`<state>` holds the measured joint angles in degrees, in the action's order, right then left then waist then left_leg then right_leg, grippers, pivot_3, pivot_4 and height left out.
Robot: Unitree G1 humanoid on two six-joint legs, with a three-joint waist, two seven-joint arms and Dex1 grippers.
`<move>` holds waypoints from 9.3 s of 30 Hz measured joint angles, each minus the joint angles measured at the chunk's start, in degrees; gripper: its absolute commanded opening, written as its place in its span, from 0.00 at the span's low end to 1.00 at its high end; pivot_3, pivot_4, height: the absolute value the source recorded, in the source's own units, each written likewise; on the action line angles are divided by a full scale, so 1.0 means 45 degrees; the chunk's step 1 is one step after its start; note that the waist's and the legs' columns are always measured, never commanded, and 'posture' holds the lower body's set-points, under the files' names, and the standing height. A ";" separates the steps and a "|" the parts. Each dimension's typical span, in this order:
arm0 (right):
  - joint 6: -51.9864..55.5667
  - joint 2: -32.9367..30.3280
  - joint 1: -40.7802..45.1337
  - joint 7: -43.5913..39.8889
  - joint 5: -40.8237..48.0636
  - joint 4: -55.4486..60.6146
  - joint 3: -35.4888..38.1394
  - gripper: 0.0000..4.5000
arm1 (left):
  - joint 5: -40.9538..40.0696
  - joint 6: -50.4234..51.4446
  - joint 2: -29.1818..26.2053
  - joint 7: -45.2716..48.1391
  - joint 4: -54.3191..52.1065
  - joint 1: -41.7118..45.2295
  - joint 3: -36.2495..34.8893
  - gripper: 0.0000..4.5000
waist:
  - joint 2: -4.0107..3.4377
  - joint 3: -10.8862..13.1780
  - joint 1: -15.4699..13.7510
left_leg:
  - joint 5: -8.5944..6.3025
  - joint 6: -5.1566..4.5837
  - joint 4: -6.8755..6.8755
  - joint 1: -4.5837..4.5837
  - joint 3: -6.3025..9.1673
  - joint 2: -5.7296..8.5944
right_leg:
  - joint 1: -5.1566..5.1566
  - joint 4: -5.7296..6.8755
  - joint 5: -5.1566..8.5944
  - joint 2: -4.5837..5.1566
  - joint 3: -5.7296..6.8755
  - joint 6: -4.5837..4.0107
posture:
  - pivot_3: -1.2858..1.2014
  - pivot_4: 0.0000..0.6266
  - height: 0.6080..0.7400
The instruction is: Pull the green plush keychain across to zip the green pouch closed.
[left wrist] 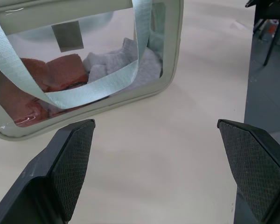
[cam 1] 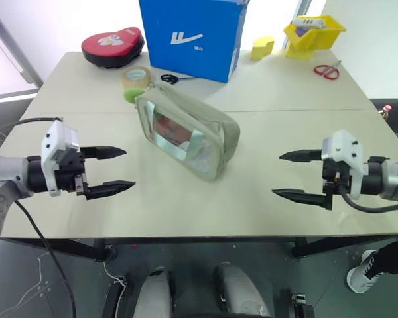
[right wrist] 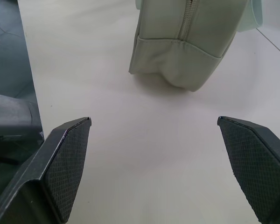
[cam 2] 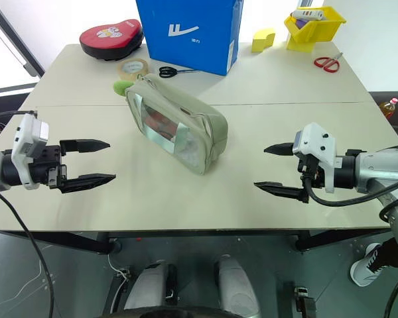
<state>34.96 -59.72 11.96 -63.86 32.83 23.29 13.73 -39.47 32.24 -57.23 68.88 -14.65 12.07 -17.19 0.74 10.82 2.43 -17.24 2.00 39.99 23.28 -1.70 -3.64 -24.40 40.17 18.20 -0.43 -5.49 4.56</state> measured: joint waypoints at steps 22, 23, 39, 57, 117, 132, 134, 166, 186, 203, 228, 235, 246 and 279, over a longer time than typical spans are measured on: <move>0.0131 0.0005 0.0512 0.0369 0.0417 -0.0032 0.0474 1.00 | 0.0009 0.0224 -0.0004 0.0173 0.0271 0.0462 0.0019 1.00 | 0.0000 0.0000 0.0013 | 0.0000 0.0000 0.0000 -0.0001 -0.0002 0.0000 | 0.0000 0.0000 0.0000 -0.0001 -0.0001 0.0001 | 0.52 0.24 0.98; 0.0132 0.0005 0.0655 0.0389 0.0413 -0.0094 0.0460 1.00 | 0.0009 0.0223 -0.0004 0.0207 0.0273 0.0483 0.0019 1.00 | 0.0000 0.0000 0.0012 | 0.0000 0.0000 0.0000 -0.0001 -0.0001 0.0000 | -0.0001 -0.0001 0.0000 -0.0002 0.0000 0.0000 | 0.52 0.24 0.98; 0.3689 0.3048 0.7714 0.3335 0.2377 -0.1378 -0.1605 1.00 | 0.0306 -0.0214 -0.0097 0.0814 0.1823 0.1536 0.0138 1.00 | -0.0008 0.0004 0.0091 | 0.0000 0.0000 -0.0005 -0.0001 -0.0007 -0.0012 | -0.0019 0.0010 -0.0002 -0.0011 -0.0001 -0.0006 | 0.52 0.24 0.98; 0.6869 0.8610 1.4756 0.4743 -0.1008 -0.7911 -0.7539 0.95 | 0.0613 -0.0618 0.0240 0.0916 0.2206 0.1788 0.0815 1.00 | -0.0006 0.0003 0.0070 | 0.0000 0.0001 -0.0025 0.0066 -0.0026 -0.0014 | -0.0111 0.0008 -0.0002 0.0019 0.0001 -0.0005 | 0.52 0.24 0.98; 0.3311 0.4241 1.1366 -0.0596 -0.4585 -0.2457 -0.8471 0.01 | 0.0623 -0.0570 0.0207 0.0949 0.1851 0.1878 0.0831 1.00 | -0.0004 0.0005 0.0334 | -0.0001 -0.0001 -0.0027 0.0067 0.0017 -0.0011 | -0.0103 0.0004 -0.0003 0.0024 0.0007 -0.0003 | 0.52 0.24 0.98; 0.4161 0.4372 1.1191 0.0024 -0.4445 -0.1849 -0.8323 0.33 | 0.0675 -0.0542 0.0213 0.0939 0.1901 0.1896 0.1056 1.00 | -0.0004 0.0005 0.0337 | -0.0001 -0.0001 -0.0027 0.0067 0.0018 -0.0011 | -0.0103 0.0004 -0.0003 0.0023 0.0007 -0.0003 | 0.52 0.24 0.98; 0.4149 0.4329 1.1015 0.0032 -0.4293 -0.1711 -0.8221 0.59 | 0.0659 -0.0527 0.0218 0.0930 0.1819 0.1905 0.1066 1.00 | -0.0004 0.0005 0.0337 | -0.0001 -0.0001 -0.0027 0.0067 0.0017 -0.0011 | -0.0103 0.0003 -0.0003 0.0023 0.0007 -0.0003 | 0.52 0.24 0.98; 0.2179 0.0805 0.8125 -0.1193 -0.3642 -0.1295 -0.5810 0.01 | 0.1566 -0.1125 0.0154 0.0822 0.3914 0.3228 0.1187 1.00 | -0.0002 0.0007 0.0337 | -0.0002 -0.0003 -0.0026 0.0048 0.0007 -0.0011 | -0.0088 0.0002 -0.0002 0.0009 -0.0001 -0.0004 | 0.52 0.24 0.98; 0.2799 0.1013 0.8353 -0.0874 -0.3600 -0.1120 -0.5813 0.00 | 0.3587 -0.2827 0.2268 0.0581 0.8398 0.5724 0.2388 0.01 | -0.0001 0.0006 0.0329 | -0.0002 -0.0002 -0.0019 0.0048 0.0008 -0.0012 | -0.0087 0.0008 -0.0003 0.0013 -0.0001 -0.0003 | 0.52 0.24 0.98; 0.2770 0.1060 0.8359 -0.0784 -0.3609 -0.1129 -0.5813 0.00 | 0.3741 -0.2885 0.2215 0.1080 0.8551 0.5897 0.2423 0.85 | -0.0001 0.0006 0.0308 | -0.0001 -0.0002 -0.0013 0.0048 0.0010 -0.0010 | -0.0085 0.0012 -0.0003 0.0014 0.0002 -0.0003 | 0.52 0.24 0.98; 0.2796 0.1383 0.8376 -0.0388 -0.3530 -0.1344 -0.5840 0.00 | 0.2380 -0.0257 0.1218 0.2471 0.7357 0.7322 0.2239 0.01 | 0.0002 0.0006 0.0315 | -0.0001 -0.0002 -0.0004 0.0049 0.0013 -0.0009 | -0.0076 0.0013 -0.0003 0.0012 0.0005 -0.0002 | 0.52 0.24 0.98; 0.2700 0.1561 0.8429 -0.0359 -0.3639 -0.1624 -0.5926 0.00 | 0.1542 0.2194 0.2283 0.1271 0.5983 0.8744 0.2646 0.01 | 0.0001 0.0006 0.0314 | -0.0001 -0.0001 -0.0001 0.0047 0.0026 -0.0006 | -0.0069 0.0018 -0.0003 0.0011 0.0007 -0.0001 | 0.52 0.24 0.98; 0.2815 0.1669 0.8448 -0.0175 -0.3742 -0.1686 -0.5966 0.00 | 0.2735 0.2459 0.3715 0.0025 0.6215 0.9339 0.4260 0.67 | 0.0002 0.0006 0.0298 | 0.0000 0.0001 0.0002 0.0045 0.0027 -0.0001 | -0.0067 0.0021 -0.0003 0.0012 0.0005 -0.0001 | 0.52 0.24 0.98; 0.2983 0.1803 0.8423 -0.0008 -0.3750 -0.1735 -0.5974 0.00 | 0.1844 0.0503 0.1146 0.2222 0.3727 0.4676 0.2381 0.70 | 0.0002 0.0006 0.0217 | 0.0000 0.0000 0.0007 0.0036 0.0019 -0.0004 | -0.0055 0.0020 -0.0002 0.0012 0.0006 -0.0003 | 0.52 0.24 0.98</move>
<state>48.39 -51.61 49.86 -63.90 15.95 15.48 -13.15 -31.17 34.51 -52.08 78.87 2.12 33.11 -6.48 0.75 10.84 3.41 -17.24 2.00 40.02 23.44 -1.61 -3.66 -24.65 40.26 18.19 -0.38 -5.46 4.55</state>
